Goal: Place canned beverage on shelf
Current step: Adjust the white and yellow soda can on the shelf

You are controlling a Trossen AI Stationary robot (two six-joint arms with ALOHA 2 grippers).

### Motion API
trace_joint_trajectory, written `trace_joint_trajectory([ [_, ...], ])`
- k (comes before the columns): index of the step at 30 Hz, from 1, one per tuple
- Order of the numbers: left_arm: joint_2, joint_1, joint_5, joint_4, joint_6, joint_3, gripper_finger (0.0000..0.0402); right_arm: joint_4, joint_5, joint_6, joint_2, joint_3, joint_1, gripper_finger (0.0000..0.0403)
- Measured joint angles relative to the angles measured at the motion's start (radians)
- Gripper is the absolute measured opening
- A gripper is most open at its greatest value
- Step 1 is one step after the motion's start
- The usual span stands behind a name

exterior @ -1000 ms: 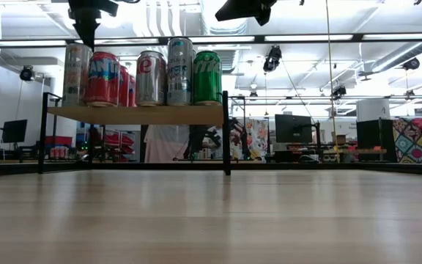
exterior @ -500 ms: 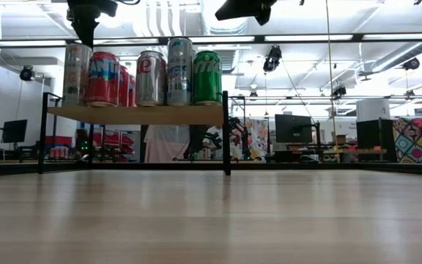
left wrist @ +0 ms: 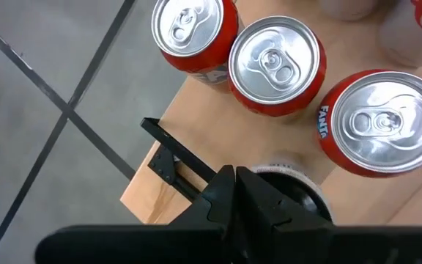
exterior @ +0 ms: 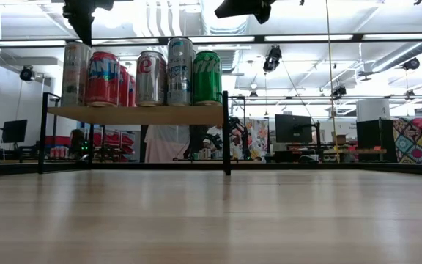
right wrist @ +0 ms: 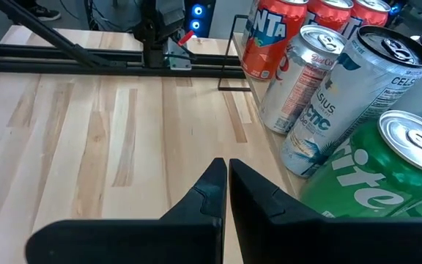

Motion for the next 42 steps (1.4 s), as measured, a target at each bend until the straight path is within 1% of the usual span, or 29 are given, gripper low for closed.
trace_joint_trajectory([
  [6, -0.028, 0.0, -0.001, 0.0, -0.02, 0.0, 0.0, 0.009, 0.0, 0.0, 0.0, 0.0, 0.0, 0.0009],
  [16, -0.056, 0.0, -0.003, 0.0, -0.138, -0.003, 0.0, 0.023, 0.0, -0.002, 0.0, 0.0, 0.0, 0.0009],
  [28, -0.118, 0.0, 0.003, 0.0, -0.154, -0.1, 0.0, 0.027, 0.001, -0.003, 0.0, 0.001, 0.0, 0.0009],
  [33, -0.146, -0.001, 0.053, 0.001, -0.155, -0.122, 0.0, 0.045, 0.001, -0.003, 0.0, 0.001, 0.0, 0.0009],
  [42, -0.172, -0.007, 0.054, 0.0, -0.163, -0.137, 0.0, 0.053, 0.001, -0.003, 0.0, 0.001, 0.0, 0.0009],
])
